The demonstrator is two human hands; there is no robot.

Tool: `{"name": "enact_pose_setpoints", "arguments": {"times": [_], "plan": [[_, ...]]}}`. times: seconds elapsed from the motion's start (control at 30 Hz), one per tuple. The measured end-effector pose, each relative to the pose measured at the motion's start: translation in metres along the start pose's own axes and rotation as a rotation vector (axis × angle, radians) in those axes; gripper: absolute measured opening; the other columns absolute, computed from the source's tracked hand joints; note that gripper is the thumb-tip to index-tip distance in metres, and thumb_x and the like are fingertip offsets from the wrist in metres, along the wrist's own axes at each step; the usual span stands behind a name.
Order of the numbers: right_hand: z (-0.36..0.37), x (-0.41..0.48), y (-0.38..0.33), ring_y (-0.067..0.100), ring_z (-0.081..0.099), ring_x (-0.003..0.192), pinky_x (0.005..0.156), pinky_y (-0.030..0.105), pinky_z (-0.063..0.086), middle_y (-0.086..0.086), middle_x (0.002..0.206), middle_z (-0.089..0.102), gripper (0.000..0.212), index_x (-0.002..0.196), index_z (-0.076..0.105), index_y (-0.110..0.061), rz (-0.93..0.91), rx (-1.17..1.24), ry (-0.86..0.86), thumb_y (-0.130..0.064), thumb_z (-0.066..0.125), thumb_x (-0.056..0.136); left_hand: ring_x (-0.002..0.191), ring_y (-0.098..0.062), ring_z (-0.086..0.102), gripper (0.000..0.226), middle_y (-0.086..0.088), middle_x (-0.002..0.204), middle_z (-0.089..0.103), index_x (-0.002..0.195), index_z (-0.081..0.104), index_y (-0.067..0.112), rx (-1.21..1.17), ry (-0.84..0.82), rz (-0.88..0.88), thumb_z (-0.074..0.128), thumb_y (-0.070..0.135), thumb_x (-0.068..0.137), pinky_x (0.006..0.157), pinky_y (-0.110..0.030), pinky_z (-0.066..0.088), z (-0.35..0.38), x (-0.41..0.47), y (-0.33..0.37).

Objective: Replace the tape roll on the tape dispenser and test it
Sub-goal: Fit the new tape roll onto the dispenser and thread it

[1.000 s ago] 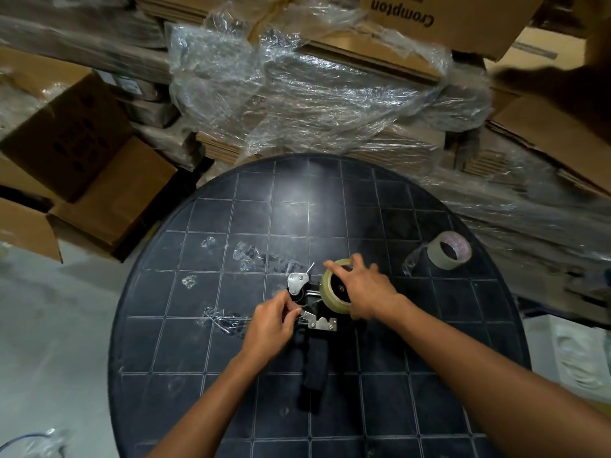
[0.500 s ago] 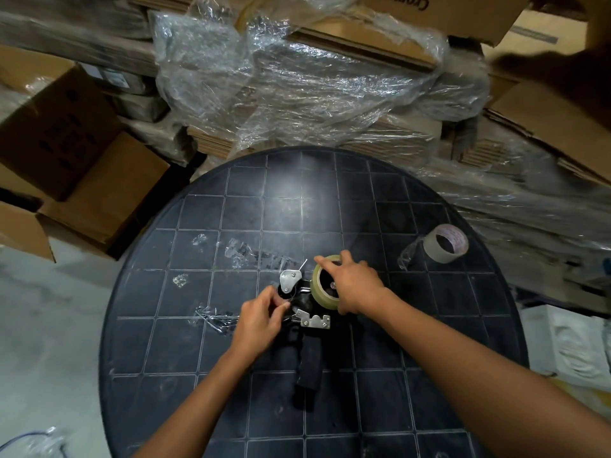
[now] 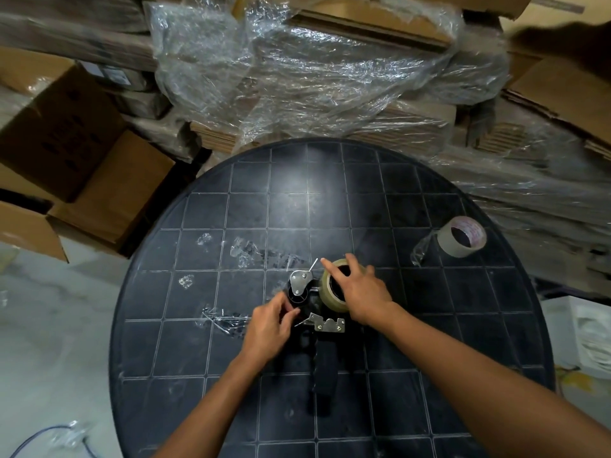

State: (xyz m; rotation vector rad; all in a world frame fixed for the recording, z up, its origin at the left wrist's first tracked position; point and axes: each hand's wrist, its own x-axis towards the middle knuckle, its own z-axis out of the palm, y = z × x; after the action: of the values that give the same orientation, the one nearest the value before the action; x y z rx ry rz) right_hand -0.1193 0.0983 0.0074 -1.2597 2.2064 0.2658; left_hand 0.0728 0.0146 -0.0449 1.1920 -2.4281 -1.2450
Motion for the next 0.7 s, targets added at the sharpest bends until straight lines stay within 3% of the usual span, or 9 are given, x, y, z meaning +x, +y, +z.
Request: {"name": "enact_pose_setpoints", "arguments": {"times": [0.1,0.17,0.3,0.43,0.57,0.7], "plan": [[-0.006,0.005,-0.004,0.046,-0.014,0.148,0.115,0.067,0.018,0.005,0.16,-0.033,0.122,0.15,-0.014,-0.049,0.047,0.169,-0.18,-0.007,0.071,0.073,0.047,-0.011,0.049,0.02,0.003,0.054,0.055,0.076,0.051,0.015,-0.01,0.024,0.033,0.066,0.021,0.088,0.05,-0.018,0.038,0.0,-0.005,0.0],[-0.006,0.006,-0.013,0.04,-0.027,0.146,0.115,0.07,0.004,0.002,0.157,-0.038,0.117,0.152,-0.012,-0.046,0.076,0.322,-0.204,-0.023,0.07,0.072,0.047,-0.006,0.046,0.02,0.009,0.05,0.048,0.075,0.05,0.015,-0.016,0.044,0.026,0.065,0.018,0.088,0.048,-0.012,0.031,-0.001,-0.01,-0.003],[0.017,0.0,-0.028,0.04,-0.023,0.147,0.115,0.069,0.01,0.001,0.162,-0.028,0.096,0.152,0.005,-0.049,0.095,0.329,-0.04,-0.041,0.067,0.08,0.047,-0.002,0.045,0.019,0.013,0.051,0.045,0.077,0.05,0.014,-0.01,0.054,0.045,0.063,0.019,0.089,0.05,-0.017,0.031,-0.004,-0.013,-0.013],[0.02,0.002,-0.024,0.04,-0.009,0.149,0.114,0.068,0.023,-0.001,0.165,-0.007,0.087,0.148,0.021,-0.049,0.037,0.276,0.037,-0.034,0.073,0.081,0.049,-0.009,0.043,0.018,0.011,0.052,0.043,0.079,0.05,0.008,0.002,0.091,0.093,0.06,0.016,0.091,0.049,-0.023,0.031,-0.006,-0.015,-0.016],[0.004,0.003,-0.02,0.036,-0.013,0.15,0.112,0.073,0.012,-0.012,0.164,-0.007,0.098,0.151,0.018,-0.046,-0.04,0.151,-0.081,-0.015,0.075,0.077,0.049,-0.016,0.044,0.018,0.003,0.057,0.05,0.079,0.046,0.008,-0.008,0.136,0.084,0.059,0.013,0.091,0.05,-0.027,0.033,-0.001,-0.02,-0.016],[-0.005,0.001,-0.023,0.036,-0.017,0.15,0.113,0.073,0.008,-0.012,0.165,-0.014,0.106,0.154,0.005,-0.041,-0.072,0.081,-0.116,-0.009,0.074,0.079,0.051,-0.021,0.047,0.021,-0.003,0.06,0.055,0.077,0.046,0.007,-0.02,0.129,0.1,0.061,0.014,0.09,0.052,-0.032,0.038,0.0,-0.029,-0.015]]}}
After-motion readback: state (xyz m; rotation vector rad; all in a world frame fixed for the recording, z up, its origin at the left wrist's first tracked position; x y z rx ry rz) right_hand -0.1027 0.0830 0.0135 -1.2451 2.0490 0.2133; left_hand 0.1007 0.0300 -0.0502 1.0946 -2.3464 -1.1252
